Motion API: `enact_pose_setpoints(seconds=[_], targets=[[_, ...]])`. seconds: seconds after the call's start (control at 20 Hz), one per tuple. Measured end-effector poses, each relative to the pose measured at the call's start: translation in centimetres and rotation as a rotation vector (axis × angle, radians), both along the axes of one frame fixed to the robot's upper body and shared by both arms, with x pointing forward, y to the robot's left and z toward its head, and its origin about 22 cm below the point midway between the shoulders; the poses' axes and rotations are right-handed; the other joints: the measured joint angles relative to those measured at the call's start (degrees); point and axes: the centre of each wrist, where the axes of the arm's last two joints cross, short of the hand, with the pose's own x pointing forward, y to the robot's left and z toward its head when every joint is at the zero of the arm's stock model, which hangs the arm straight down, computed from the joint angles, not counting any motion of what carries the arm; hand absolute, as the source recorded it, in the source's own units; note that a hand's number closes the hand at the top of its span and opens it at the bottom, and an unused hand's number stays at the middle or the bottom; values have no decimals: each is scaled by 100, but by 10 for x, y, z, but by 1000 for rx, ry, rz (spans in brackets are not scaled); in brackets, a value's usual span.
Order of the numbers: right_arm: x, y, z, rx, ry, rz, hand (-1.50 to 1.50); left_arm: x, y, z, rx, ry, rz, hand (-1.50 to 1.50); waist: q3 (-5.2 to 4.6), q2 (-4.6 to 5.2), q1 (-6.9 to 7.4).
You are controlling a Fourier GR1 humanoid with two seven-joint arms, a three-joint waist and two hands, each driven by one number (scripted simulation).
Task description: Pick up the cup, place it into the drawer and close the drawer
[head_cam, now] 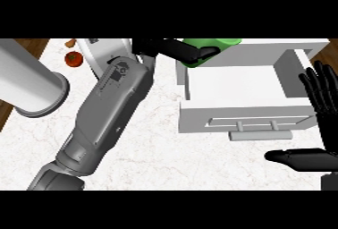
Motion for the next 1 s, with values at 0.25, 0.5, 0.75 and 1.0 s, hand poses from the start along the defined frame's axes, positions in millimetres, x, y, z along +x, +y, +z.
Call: enact_pose_setpoints(seconds=[0.25,0.5,0.75,1.0], targets=[[-7,-3,0,3,-10,9,-150,7,-18,1,20,63,8,150,0,15,-80],[-7,-3,-1,6,-12,13,-150,7,-29,-12,59,101,23,150,0,16,-104],[-4,2,-1,-3,-16,24,-150,7,-34,-26,101,130,30,150,2,35,-168],[2,0,3,-1,-21,39,-150,6,-39,-38,199,162,58,150,4,55,-255]])
